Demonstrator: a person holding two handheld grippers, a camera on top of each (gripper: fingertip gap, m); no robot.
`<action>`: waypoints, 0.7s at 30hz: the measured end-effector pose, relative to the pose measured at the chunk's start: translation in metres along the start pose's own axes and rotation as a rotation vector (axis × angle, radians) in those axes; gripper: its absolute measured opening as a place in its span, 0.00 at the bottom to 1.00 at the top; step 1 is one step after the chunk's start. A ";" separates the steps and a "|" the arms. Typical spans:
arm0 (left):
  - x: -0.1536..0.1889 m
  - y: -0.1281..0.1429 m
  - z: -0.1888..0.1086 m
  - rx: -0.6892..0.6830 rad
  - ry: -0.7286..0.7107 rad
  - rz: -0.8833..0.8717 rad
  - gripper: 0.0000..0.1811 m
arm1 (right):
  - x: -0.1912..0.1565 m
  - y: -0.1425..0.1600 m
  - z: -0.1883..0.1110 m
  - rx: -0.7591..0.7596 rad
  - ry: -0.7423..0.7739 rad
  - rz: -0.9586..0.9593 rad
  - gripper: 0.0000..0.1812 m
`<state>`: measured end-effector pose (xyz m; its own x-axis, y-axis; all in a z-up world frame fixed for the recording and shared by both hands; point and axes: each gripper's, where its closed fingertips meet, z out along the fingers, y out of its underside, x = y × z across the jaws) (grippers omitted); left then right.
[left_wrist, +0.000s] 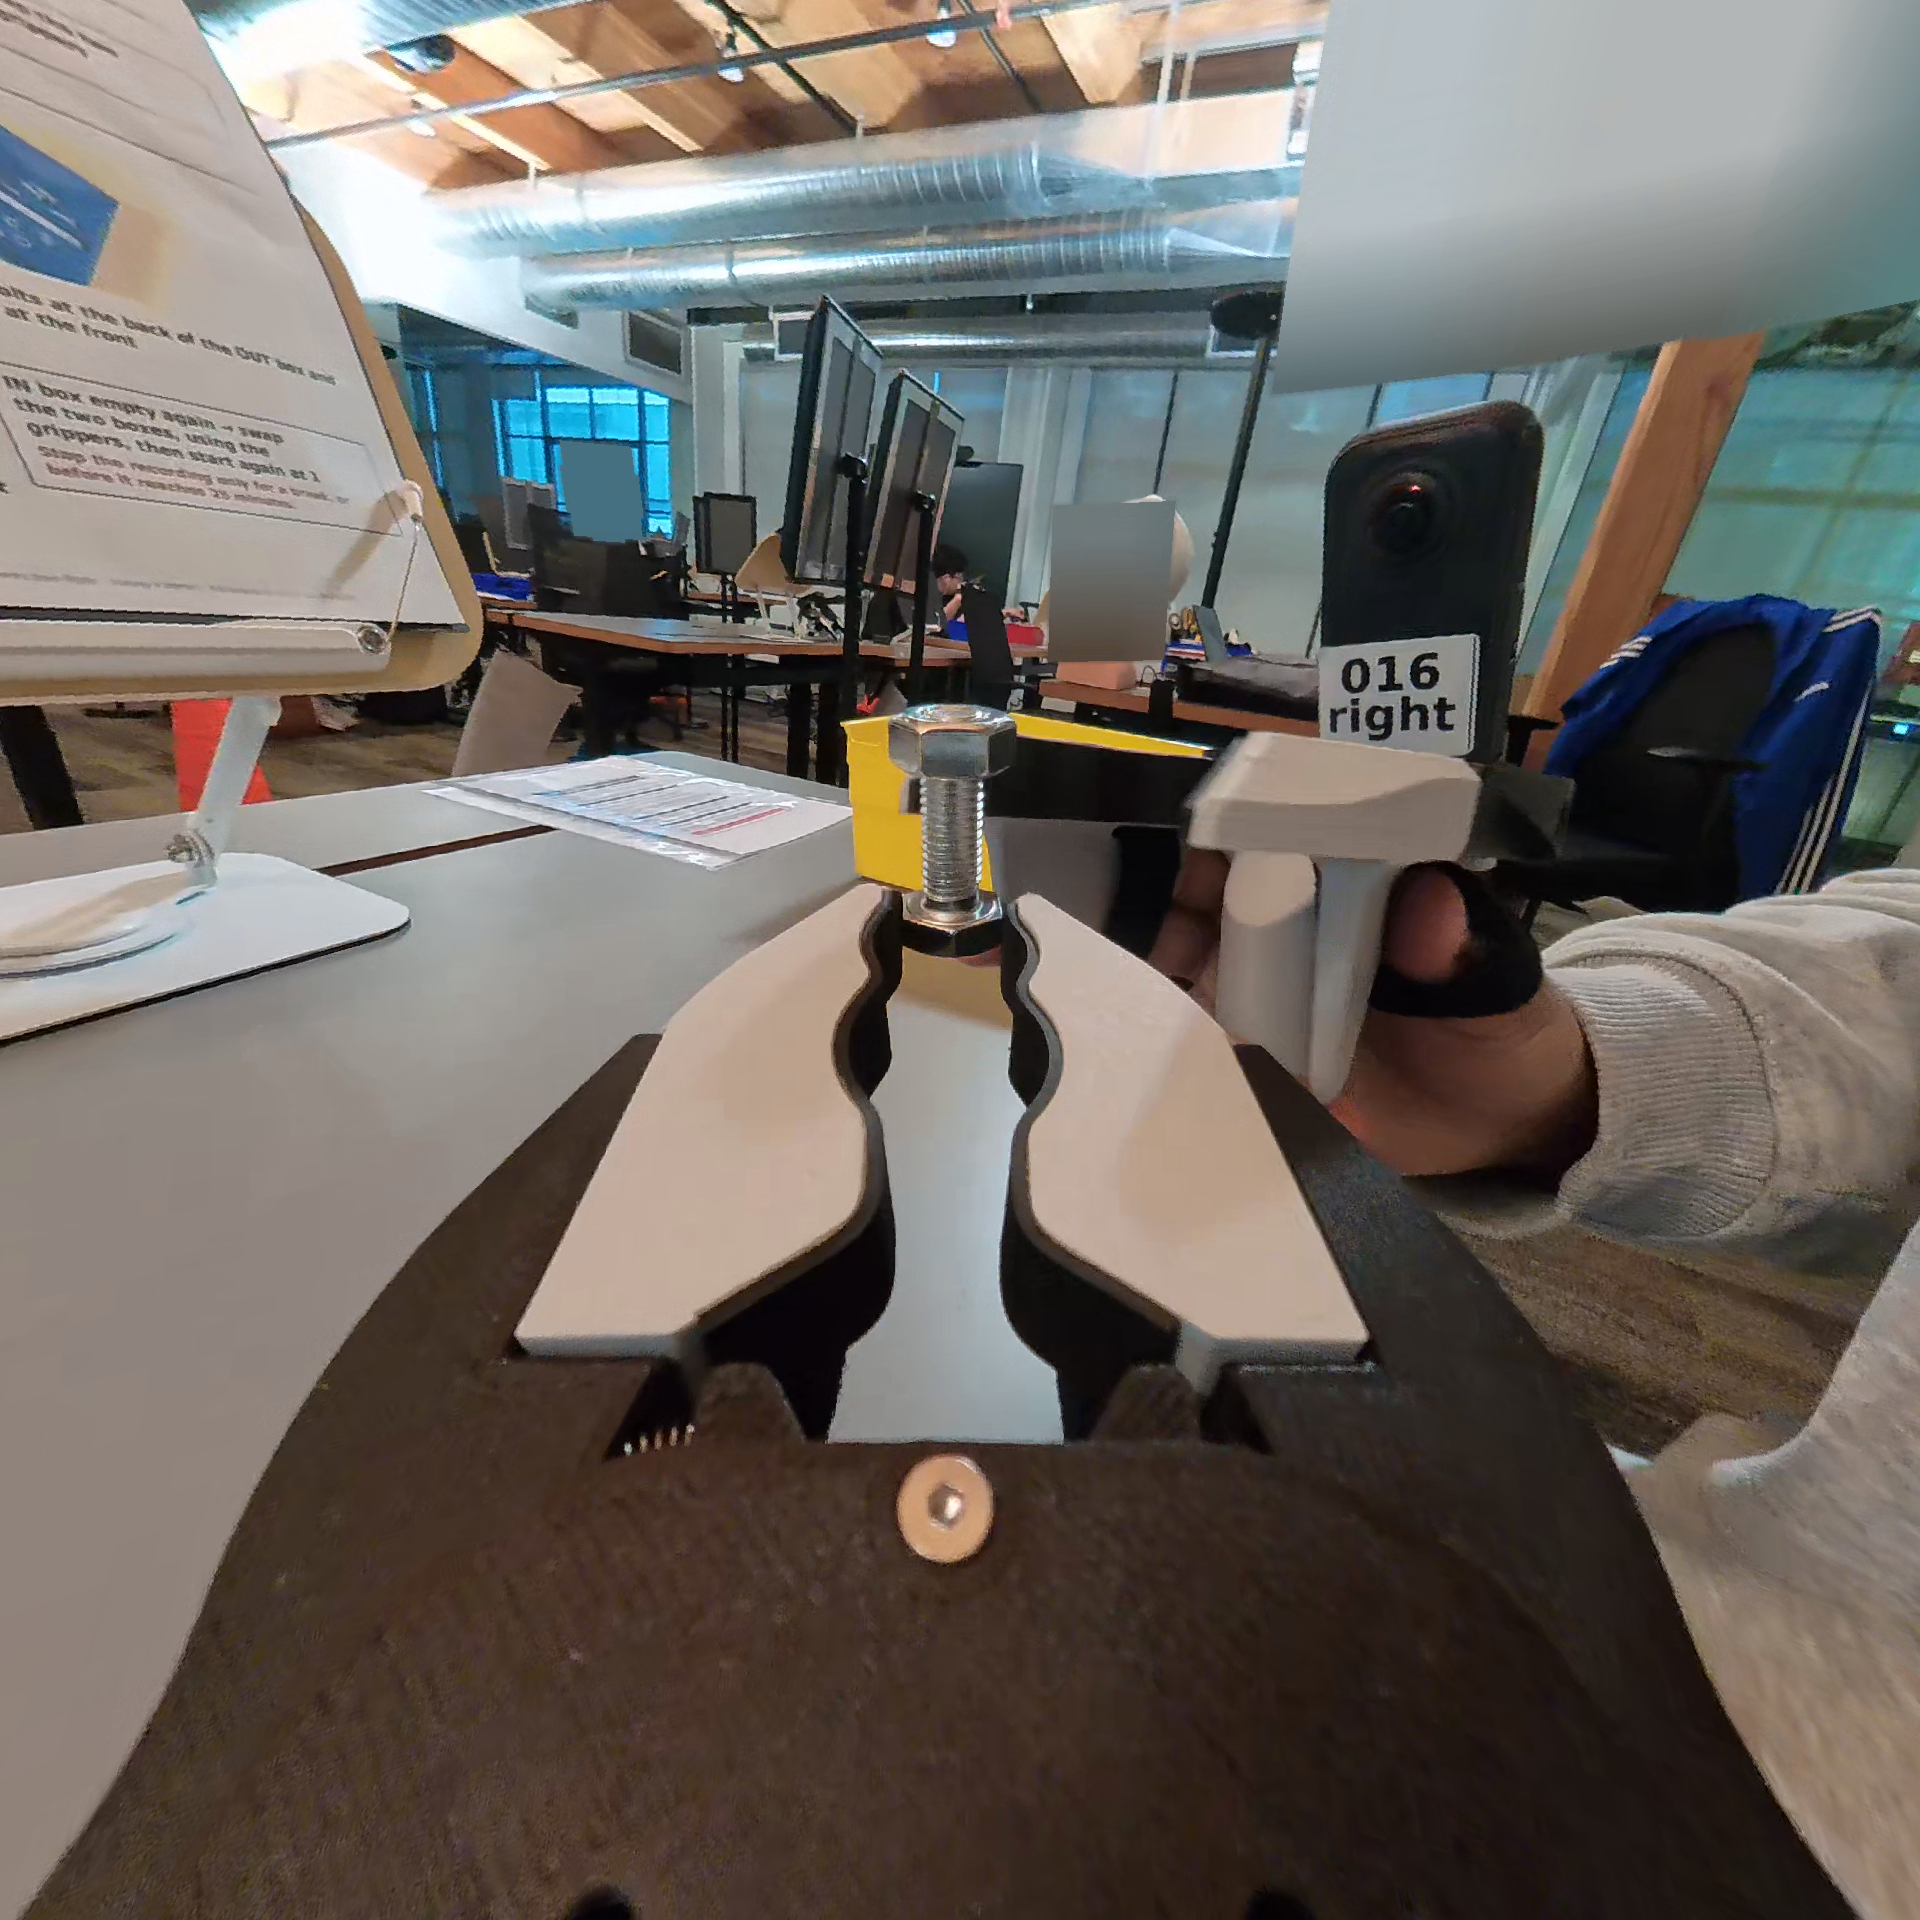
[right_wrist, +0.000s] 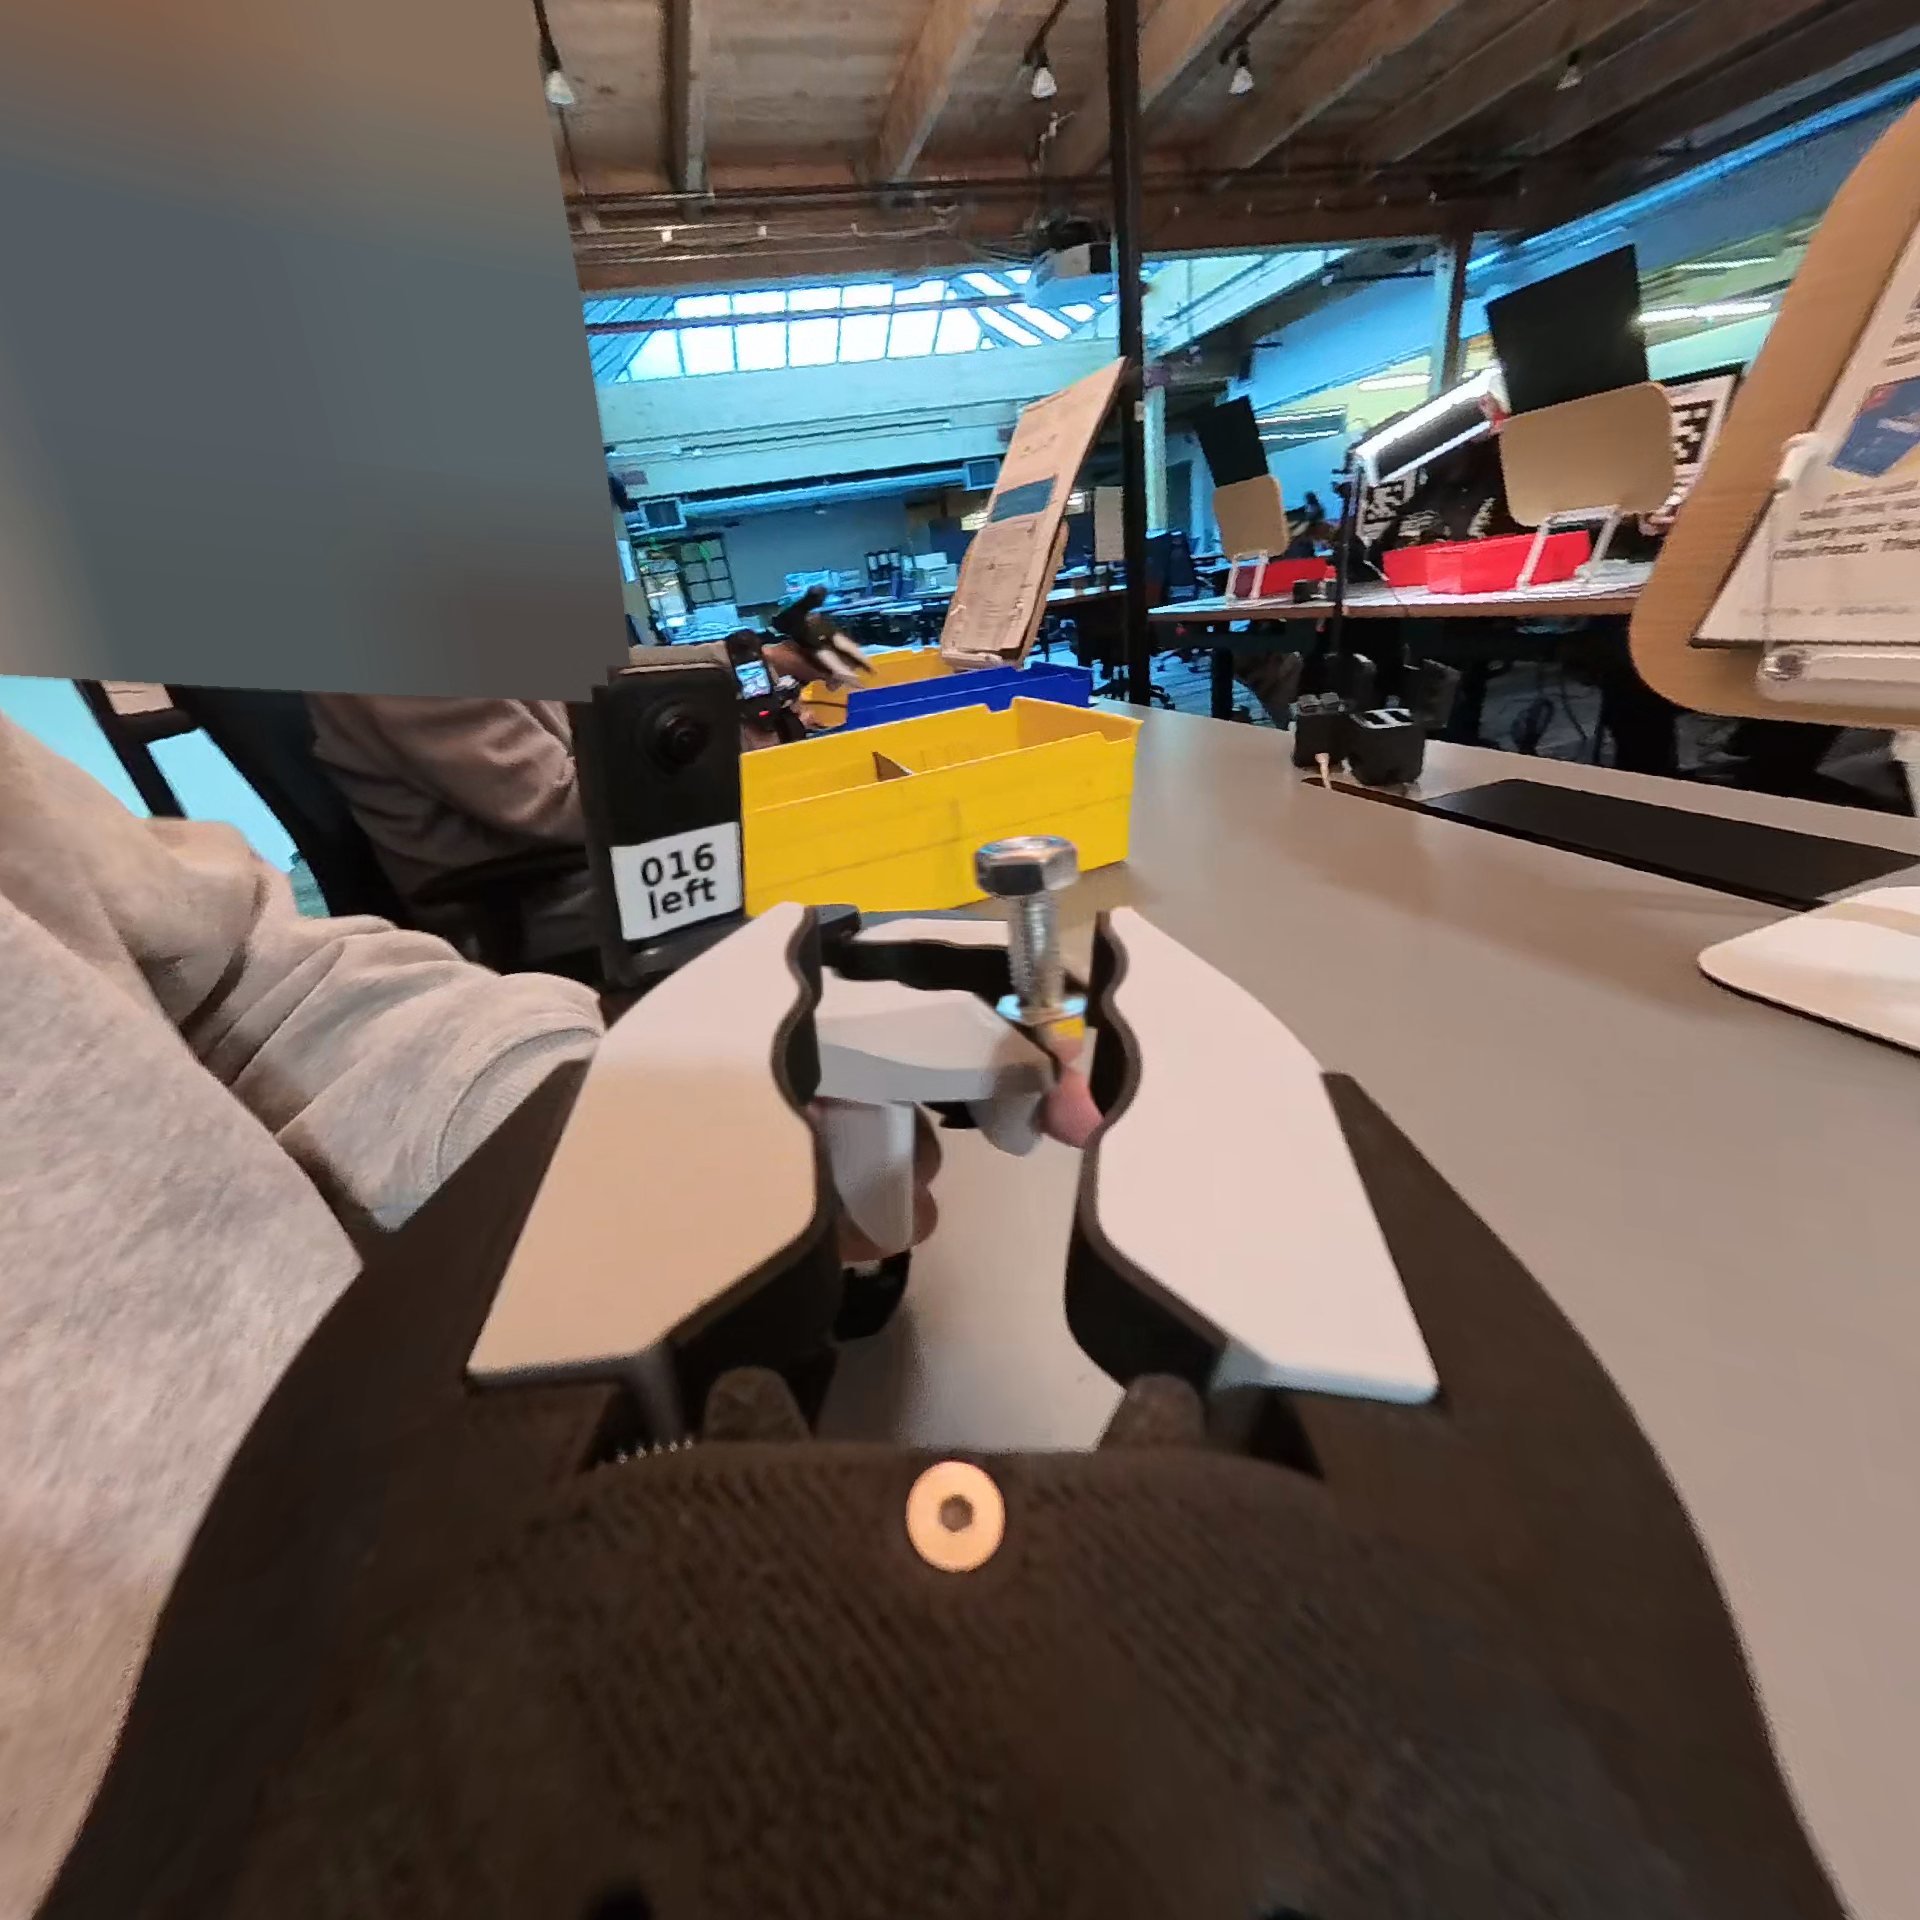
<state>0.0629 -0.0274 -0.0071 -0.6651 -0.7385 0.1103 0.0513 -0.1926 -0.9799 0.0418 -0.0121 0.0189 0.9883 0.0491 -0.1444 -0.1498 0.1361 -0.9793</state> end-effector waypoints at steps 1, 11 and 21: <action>0.001 0.000 -0.002 -0.007 0.006 0.001 0.11 | 0.002 -0.001 -0.001 0.007 0.019 0.009 0.27; 0.015 0.014 -0.003 -0.078 0.059 0.018 0.11 | 0.003 0.007 -0.019 -0.020 0.035 0.025 0.17; 0.011 0.021 0.001 -0.113 0.049 0.010 0.11 | -0.006 0.005 -0.023 0.000 -0.029 0.054 0.24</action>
<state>0.0580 -0.0402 -0.0265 -0.7005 -0.7073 0.0949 -0.0246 -0.1090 -0.9937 0.0359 -0.0341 0.0114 0.9776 0.0852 -0.1925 -0.2026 0.1326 -0.9702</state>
